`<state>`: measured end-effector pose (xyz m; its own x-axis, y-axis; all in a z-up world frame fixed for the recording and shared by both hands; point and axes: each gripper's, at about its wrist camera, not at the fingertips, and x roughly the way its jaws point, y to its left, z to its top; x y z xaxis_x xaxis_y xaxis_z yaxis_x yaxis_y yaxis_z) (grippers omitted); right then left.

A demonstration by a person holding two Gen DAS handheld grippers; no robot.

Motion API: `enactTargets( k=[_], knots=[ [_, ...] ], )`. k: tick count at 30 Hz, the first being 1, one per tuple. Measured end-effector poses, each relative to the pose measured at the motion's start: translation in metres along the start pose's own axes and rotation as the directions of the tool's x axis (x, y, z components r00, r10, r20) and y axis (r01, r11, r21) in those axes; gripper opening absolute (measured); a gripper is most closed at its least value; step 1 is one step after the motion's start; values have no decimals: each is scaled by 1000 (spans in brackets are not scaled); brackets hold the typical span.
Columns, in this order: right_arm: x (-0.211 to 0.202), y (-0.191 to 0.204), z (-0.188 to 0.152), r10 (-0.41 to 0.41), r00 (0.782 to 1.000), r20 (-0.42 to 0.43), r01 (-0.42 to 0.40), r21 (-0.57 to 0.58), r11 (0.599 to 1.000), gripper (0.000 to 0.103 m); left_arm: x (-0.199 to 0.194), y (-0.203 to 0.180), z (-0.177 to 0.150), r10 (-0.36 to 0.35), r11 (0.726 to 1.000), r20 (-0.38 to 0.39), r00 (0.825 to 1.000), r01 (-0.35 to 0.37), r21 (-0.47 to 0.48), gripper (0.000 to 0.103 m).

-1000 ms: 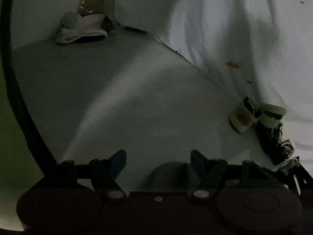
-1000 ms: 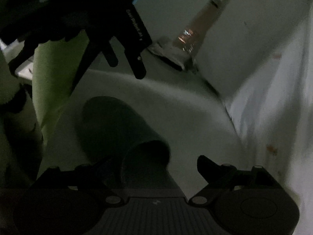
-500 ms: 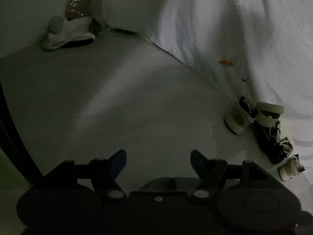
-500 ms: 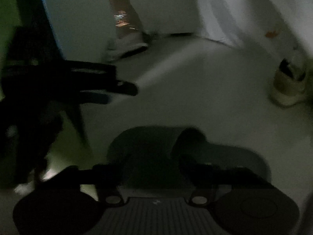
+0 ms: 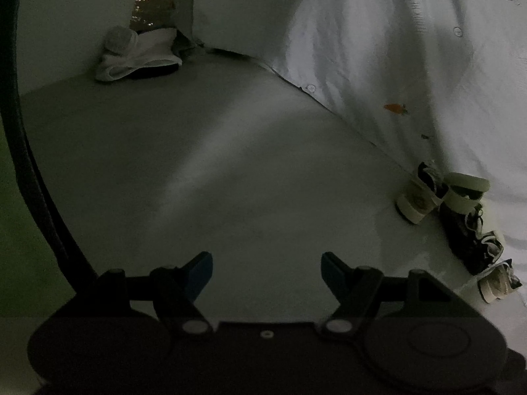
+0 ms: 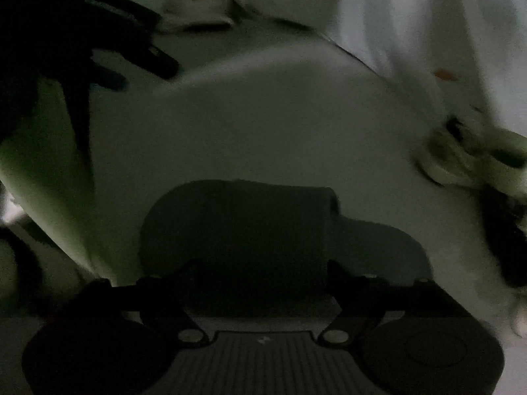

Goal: Organize scattered shoes

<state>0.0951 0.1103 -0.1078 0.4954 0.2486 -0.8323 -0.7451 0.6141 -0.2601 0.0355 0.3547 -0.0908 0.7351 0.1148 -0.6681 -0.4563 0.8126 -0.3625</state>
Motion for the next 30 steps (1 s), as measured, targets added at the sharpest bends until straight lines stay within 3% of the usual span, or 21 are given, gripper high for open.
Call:
enactTargets(
  k=[2,4,5,7,10,11,13,14,16,19,21,23,30],
  knots=[
    [-4,-12,-6,-35,998,-45,37,41,998,84,4,-1,2,-17,1000,-11,1000,17,6,74],
    [-16,-29,-10,-5,1000,-28,8,129,992,85,6,-4,1,-36,999,-18,999,37,18,74],
    [-28,-42,-13,30,999,22,-34,221,975,85,6,-6,1,-45,999,-22,999,46,27,74],
    [-44,-64,-19,52,993,104,-89,392,916,94,8,-8,1,-57,997,-32,998,59,45,74],
    [-45,-95,-32,32,993,117,-100,639,763,98,11,-10,0,-77,996,-47,996,79,48,74],
    [-41,-105,-40,46,992,117,-116,713,692,98,13,-10,0,-84,995,-53,995,86,46,74],
    [-20,-132,-72,159,971,178,-224,910,349,98,15,-11,1,-98,994,-63,993,102,51,74],
    [-10,-138,-85,199,955,218,-258,944,206,98,15,-13,0,-105,992,-66,992,109,57,74],
    [5,-138,-94,244,938,248,-279,955,104,97,16,-16,0,-117,990,-74,990,122,69,74],
    [9,-130,-83,229,950,214,-259,947,190,90,16,-19,-2,-127,987,-86,988,134,83,75],
    [11,-124,-66,207,961,182,-235,934,269,79,14,-20,-4,-134,985,-95,986,143,94,75],
    [13,-121,-48,171,974,147,-200,915,352,76,12,-18,-6,-132,984,-99,986,143,103,75],
    [51,-121,4,231,950,211,-302,805,511,76,4,-11,-5,-128,986,-87,988,135,92,75]
  ],
)
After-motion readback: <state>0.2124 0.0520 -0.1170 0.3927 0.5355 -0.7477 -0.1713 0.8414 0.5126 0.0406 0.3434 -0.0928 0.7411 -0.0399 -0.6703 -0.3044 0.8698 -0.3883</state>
